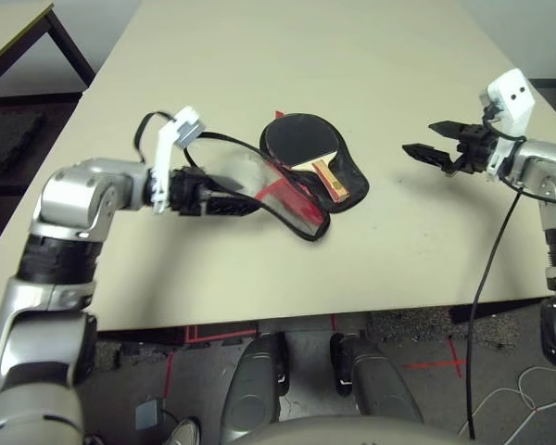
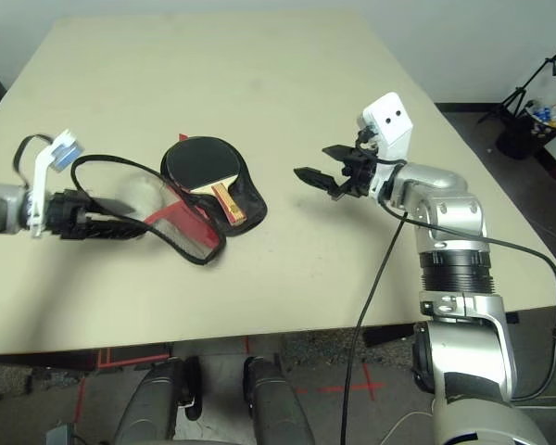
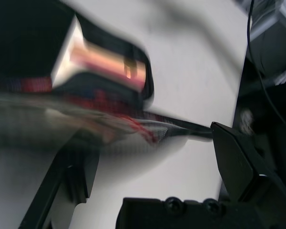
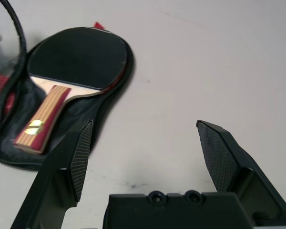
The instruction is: Store the ping-pong paddle in its case and zip it.
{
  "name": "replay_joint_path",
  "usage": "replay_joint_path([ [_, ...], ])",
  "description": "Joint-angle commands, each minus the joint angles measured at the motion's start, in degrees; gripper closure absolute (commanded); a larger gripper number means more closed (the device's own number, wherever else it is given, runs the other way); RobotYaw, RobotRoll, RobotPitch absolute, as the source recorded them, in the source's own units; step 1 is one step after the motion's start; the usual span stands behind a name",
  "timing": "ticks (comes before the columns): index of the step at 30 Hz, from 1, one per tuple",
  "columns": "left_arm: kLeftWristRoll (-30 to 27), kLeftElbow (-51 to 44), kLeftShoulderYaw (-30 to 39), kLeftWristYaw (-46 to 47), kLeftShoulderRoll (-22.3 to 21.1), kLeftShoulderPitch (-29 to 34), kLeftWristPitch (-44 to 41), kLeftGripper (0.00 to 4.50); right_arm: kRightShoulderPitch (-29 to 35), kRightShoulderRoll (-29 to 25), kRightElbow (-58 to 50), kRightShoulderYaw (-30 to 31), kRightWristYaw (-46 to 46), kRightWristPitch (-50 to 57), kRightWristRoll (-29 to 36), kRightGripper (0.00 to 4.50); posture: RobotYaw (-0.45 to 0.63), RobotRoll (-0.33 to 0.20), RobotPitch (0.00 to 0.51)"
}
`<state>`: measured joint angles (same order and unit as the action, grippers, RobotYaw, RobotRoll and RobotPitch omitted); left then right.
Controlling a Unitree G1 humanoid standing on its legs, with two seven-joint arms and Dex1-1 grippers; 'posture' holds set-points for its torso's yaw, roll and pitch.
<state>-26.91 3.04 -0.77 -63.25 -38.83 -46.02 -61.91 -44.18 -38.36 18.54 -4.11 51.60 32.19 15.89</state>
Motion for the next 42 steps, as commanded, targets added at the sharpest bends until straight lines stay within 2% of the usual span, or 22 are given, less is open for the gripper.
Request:
replay_joint_path([
  [1, 3.4, 4.71, -0.58, 5.61, 3.0, 0.23, 7.01, 0.0, -0.86, 0.88, 0.64, -1.39, -1.72, 0.39, 0.8, 0.01, 0.02, 0.0, 0.201],
  [12, 9.85, 20.27, -1.92, 14.84, 13.33, 0.24, 23.03, 0.0, -2.18, 2.41, 3.25, -2.99, -6.45, -1.32, 0.14, 0.01, 0.01, 0.0, 0.207],
  [18, 11.12, 25.07, -2.45, 16.62, 17.04, -1.61, 26.87, 0.0, -3.15, 3.61, 5.32, -3.92, -9.11, -3.13, 0.28, 0.01, 0.01, 0.0, 0.21],
  [21, 10.79, 26.06, -1.62, 17.54, 18.9, -3.22, 27.84, 0.0, -3.56, 4.01, 6.11, -4.37, -9.89, -4.05, 0.07, 0.01, 0.01, 0.0, 0.211],
  [28, 4.77, 23.09, 3.6, 17.75, 22.8, -8.82, 25.7, 0.0, -4.81, 4.15, 8.19, -5.49, -11.17, -3.78, 0.79, 0.01, 0.01, 0.0, 0.2],
  [30, 3.72, 21.62, 4.14, 17.67, 22.79, -9.96, 24.76, 0.0, -4.91, 4.46, 8.2, -6.17, -11.65, -0.67, 1.97, 0.01, 0.01, 0.0, 0.195],
  [35, 1.18, 17.65, 5.5, 16.86, 19.73, -12.6, 20.14, 0.0, -4.36, 3.41, 5.26, -7.21, -12.03, 18.22, 6.78, 0.01, 0.02, 0.0, 0.181],
  [42, 0.14, 11.86, 4.12, 13.06, 10.74, -10.11, 13.79, 0.0, -5.52, 2.82, 4.52, -10.0, -13.84, 48.47, 13.94, 0.01, 0.03, 0.0, 0.169],
])
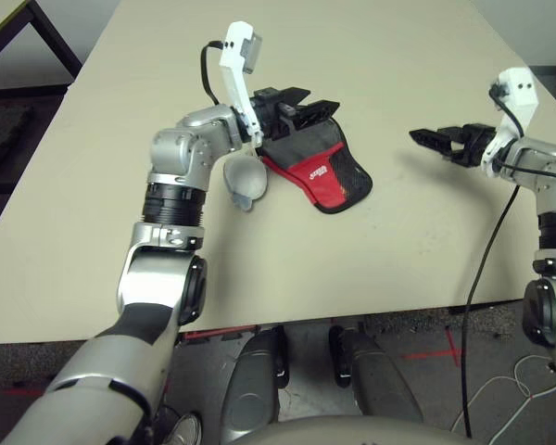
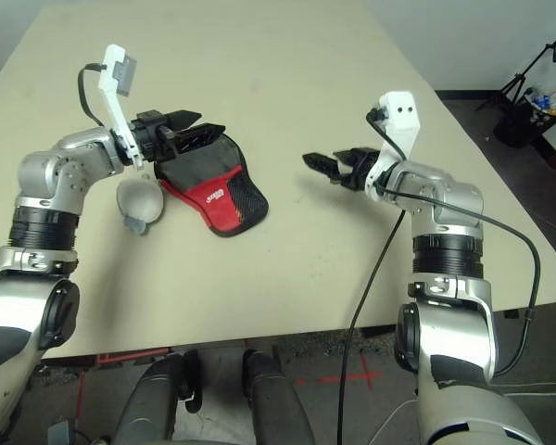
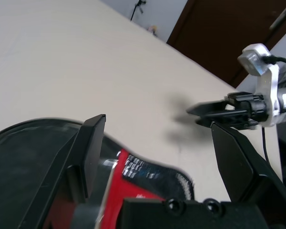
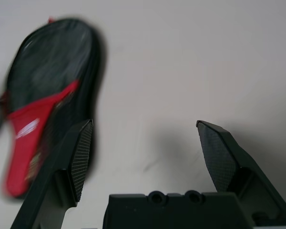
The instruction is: Store the ping-pong paddle in its case and zip it.
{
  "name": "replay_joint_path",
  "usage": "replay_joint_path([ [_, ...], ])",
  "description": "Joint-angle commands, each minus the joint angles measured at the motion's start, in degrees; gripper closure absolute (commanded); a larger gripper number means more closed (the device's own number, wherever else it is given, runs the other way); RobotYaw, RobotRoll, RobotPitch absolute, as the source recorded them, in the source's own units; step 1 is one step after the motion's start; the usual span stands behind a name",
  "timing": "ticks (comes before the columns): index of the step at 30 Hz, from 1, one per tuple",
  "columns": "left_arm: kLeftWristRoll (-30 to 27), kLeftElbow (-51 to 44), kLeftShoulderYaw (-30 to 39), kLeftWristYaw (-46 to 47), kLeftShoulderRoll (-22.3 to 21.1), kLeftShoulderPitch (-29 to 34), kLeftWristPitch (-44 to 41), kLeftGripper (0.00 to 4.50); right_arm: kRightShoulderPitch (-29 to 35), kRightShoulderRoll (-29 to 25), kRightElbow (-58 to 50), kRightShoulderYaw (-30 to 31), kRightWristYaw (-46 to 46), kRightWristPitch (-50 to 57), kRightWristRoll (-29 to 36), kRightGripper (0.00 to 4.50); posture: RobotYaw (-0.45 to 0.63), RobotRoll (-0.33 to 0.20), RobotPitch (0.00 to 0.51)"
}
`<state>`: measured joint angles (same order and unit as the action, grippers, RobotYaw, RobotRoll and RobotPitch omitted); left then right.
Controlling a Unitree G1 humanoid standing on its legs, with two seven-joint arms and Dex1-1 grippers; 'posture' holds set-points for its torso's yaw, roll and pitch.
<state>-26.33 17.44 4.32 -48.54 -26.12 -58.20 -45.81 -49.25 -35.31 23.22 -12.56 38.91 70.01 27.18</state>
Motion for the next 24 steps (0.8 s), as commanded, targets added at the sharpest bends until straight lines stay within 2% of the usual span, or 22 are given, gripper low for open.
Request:
replay_joint_path([
  [1, -0.55, -2.98, -1.03, -1.73, -2.77, 2.65, -2.79, 0.0, -0.56, 0.05, -0.38, -1.97, -1.34, 13.49, 3.29, 0.01, 0.04, 0.0, 0.167],
  [4, -0.71, -4.51, -1.08, -1.62, -4.12, 4.9, -3.43, 0.0, -1.5, 3.17, 0.35, -6.2, -4.17, 21.11, 3.86, 0.01, 0.04, 0.0, 0.167],
  [9, -1.15, -6.39, -1.12, -0.43, -3.52, 7.07, -4.18, 0.0, -2.67, 8.57, 1.52, -10.47, -9.48, 22.49, 4.31, 0.01, 0.04, 0.0, 0.17],
  [14, -1.46, -7.79, -1.46, 0.29, -2.61, 7.86, -4.89, 0.0, -3.26, 12.82, 1.03, -11.77, -13.08, 22.49, 4.04, 0.01, 0.04, 0.0, 0.174],
  [24, -1.84, -8.05, -1.36, 1.07, -1.78, 7.8, -5.41, 0.0, -4.57, 16.25, 3.78, -13.43, -17.31, 20.13, 2.42, 0.01, 0.04, 0.0, 0.183],
])
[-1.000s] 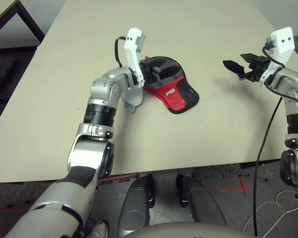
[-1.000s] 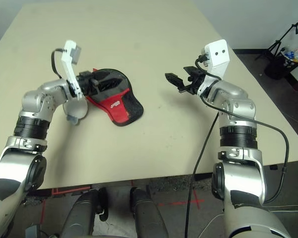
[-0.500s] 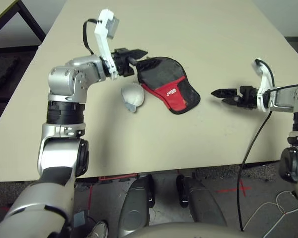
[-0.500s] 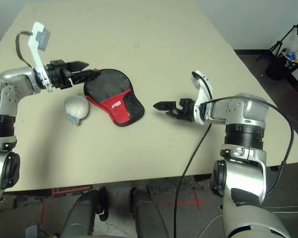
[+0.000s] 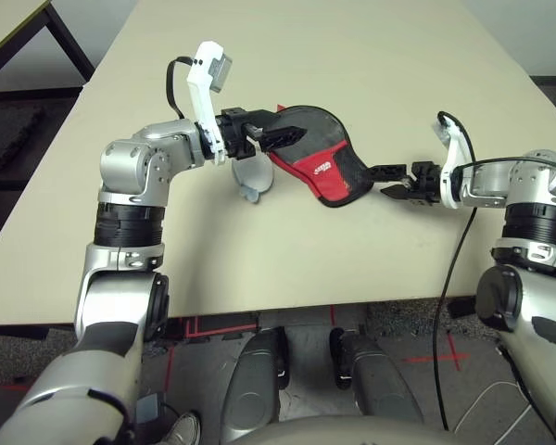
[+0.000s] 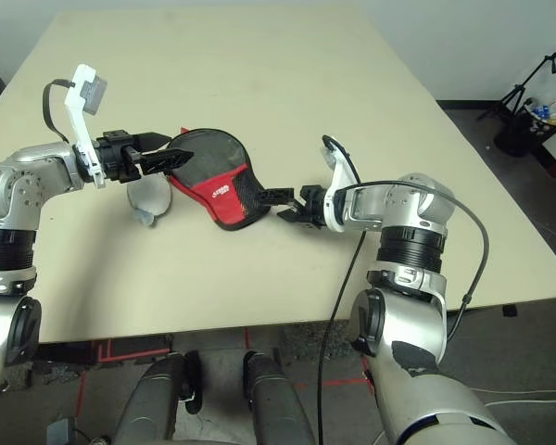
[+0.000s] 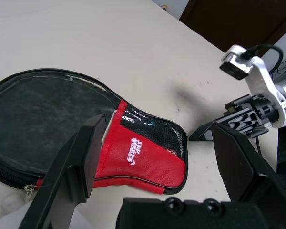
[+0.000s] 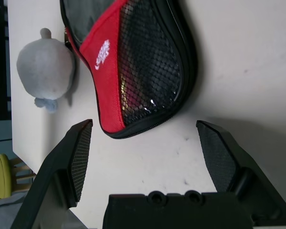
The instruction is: Store the ping-pong paddle in its case and zip it.
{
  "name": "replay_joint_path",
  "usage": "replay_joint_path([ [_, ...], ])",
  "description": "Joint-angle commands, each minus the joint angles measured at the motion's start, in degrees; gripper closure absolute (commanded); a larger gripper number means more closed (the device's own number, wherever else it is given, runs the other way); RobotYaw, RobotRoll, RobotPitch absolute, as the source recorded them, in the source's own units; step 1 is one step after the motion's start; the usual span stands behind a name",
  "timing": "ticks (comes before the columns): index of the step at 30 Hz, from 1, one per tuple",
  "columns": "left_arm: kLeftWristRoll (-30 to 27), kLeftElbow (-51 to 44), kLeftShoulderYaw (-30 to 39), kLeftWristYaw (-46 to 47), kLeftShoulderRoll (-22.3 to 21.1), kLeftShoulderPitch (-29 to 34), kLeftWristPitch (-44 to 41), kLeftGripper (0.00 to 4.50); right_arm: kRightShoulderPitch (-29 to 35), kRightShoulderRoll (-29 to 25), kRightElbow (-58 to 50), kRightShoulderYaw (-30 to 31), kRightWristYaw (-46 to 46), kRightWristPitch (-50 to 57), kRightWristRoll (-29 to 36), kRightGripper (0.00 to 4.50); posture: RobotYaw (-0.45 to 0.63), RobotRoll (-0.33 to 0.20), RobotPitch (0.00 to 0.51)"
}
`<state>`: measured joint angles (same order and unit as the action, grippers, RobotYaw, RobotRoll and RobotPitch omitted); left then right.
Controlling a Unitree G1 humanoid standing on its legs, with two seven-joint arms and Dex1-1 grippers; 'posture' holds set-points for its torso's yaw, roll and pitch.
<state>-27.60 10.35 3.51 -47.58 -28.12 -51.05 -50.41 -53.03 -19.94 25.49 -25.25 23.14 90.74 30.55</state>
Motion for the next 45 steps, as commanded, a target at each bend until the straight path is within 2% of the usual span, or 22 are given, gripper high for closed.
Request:
replay_joint_path([
  [1, -0.61, -1.04, -0.58, 0.14, 0.23, 0.68, -0.83, 0.0, -0.89, 1.07, 1.79, -0.84, -1.83, -0.95, -0.98, 0.01, 0.04, 0.0, 0.184],
  [13, -0.97, -1.17, -0.32, 0.84, 0.32, 1.39, -0.98, 0.0, -5.69, 4.84, 13.17, -7.31, -9.13, -9.64, -1.18, 0.01, 0.05, 0.0, 0.2],
  [29, -2.03, -1.71, -0.16, 2.37, 0.25, 2.0, -1.23, 0.0, -9.06, 11.44, 20.72, -6.47, -11.58, -12.25, -0.7, 0.01, 0.06, 0.0, 0.211],
  [33, -2.05, -1.77, -0.01, 2.54, 0.23, 2.09, -1.2, 0.0, -10.12, 12.32, 22.03, -7.16, -12.39, -12.23, -0.38, 0.81, 0.06, 0.0, 0.211],
  [41, -2.09, -1.98, 0.18, 3.0, 0.22, 2.62, -0.98, 0.0, -9.74, 12.78, 20.16, -6.83, -14.21, -10.35, -0.55, 3.22, 0.06, 0.0, 0.215],
  [43, -2.12, -2.08, 0.29, 3.2, 0.22, 2.82, -0.97, 0.0, -9.1, 12.9, 17.57, -8.12, -15.64, -7.04, -0.13, 3.81, 0.06, 0.0, 0.217],
  [45, -2.09, -2.07, 0.28, 3.3, 0.18, 2.96, -0.83, 0.0, -8.87, 13.15, 15.17, -11.92, -19.04, -1.77, 0.62, 4.4, 0.06, 0.0, 0.217],
])
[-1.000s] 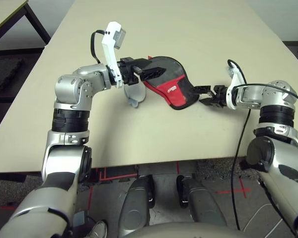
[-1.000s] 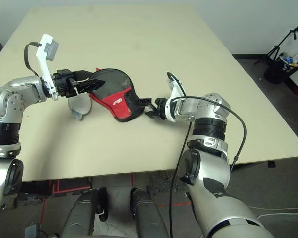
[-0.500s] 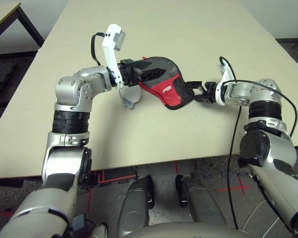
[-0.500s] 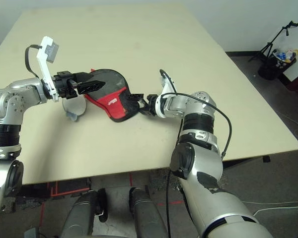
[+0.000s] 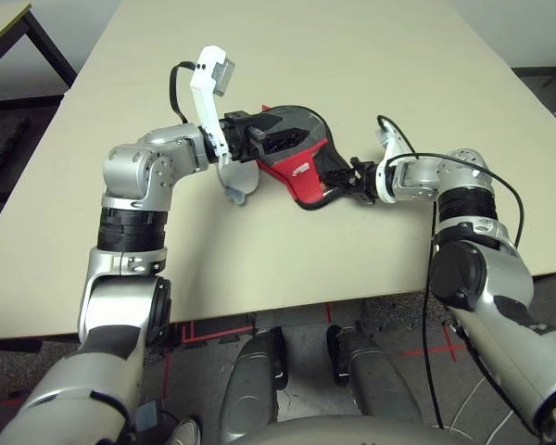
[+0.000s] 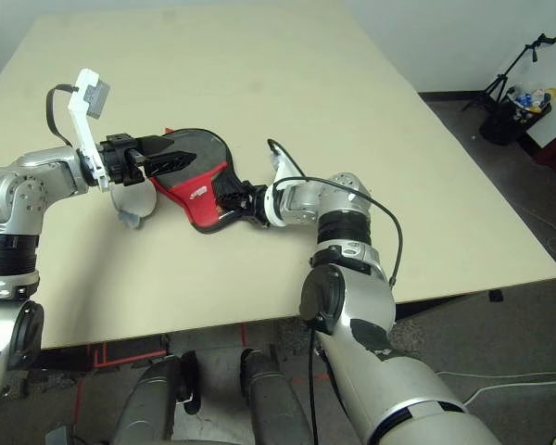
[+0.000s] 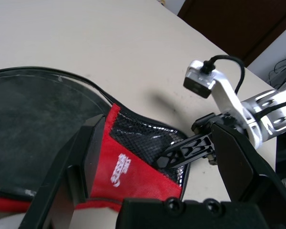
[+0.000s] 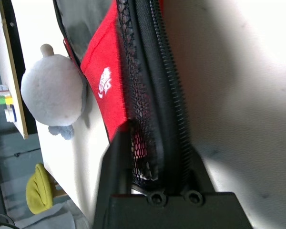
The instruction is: Store the ping-pong paddle in its case and zip it.
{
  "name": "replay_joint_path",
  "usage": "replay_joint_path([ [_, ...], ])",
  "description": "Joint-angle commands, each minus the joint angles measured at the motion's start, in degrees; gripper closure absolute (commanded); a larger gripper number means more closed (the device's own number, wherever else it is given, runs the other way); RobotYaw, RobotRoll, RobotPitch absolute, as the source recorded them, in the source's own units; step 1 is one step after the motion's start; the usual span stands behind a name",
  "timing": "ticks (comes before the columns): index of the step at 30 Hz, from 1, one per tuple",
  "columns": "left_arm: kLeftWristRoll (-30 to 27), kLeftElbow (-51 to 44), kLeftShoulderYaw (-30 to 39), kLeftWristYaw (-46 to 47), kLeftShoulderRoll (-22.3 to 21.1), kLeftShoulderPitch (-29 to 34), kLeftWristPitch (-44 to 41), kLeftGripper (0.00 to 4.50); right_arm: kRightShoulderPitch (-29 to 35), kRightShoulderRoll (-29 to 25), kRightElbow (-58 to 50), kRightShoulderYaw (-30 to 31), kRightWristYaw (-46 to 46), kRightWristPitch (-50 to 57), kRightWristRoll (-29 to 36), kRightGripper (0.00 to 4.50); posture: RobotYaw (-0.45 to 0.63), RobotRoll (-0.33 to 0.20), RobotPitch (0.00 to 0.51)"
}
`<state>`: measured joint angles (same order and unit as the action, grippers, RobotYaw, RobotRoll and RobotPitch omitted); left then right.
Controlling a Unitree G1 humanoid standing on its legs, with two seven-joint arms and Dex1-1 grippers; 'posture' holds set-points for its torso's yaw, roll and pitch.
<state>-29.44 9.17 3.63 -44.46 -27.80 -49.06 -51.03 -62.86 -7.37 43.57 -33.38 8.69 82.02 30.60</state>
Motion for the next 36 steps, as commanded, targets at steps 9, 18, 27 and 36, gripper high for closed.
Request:
replay_joint_path([
  [9, 0.2, 0.32, -0.23, 0.03, 0.13, 0.68, 0.6, 0.0, 12.1, -2.1, -11.08, 0.69, -34.05, 10.48, 43.39, 4.46, 0.02, 0.0, 0.218],
  [18, 0.67, 1.6, -0.79, -0.42, 0.63, 0.07, 1.73, 0.0, 42.27, 17.01, -65.1, 17.08, -94.95, -29.71, 82.4, 4.46, 0.0, 0.0, 0.213],
  [27, 1.22, 3.64, -1.53, -1.44, 0.68, -0.82, 3.08, 0.0, 55.2, 9.93, -85.16, 36.0, -101.19, -54.87, 82.4, 4.46, -0.03, 0.0, 0.207],
  [36, 1.36, 4.53, -1.97, -1.74, 0.91, -1.41, 3.61, 0.0, 61.48, 0.65, -89.54, 43.5, -101.19, -63.15, 82.4, 4.46, -0.03, 0.0, 0.204],
])
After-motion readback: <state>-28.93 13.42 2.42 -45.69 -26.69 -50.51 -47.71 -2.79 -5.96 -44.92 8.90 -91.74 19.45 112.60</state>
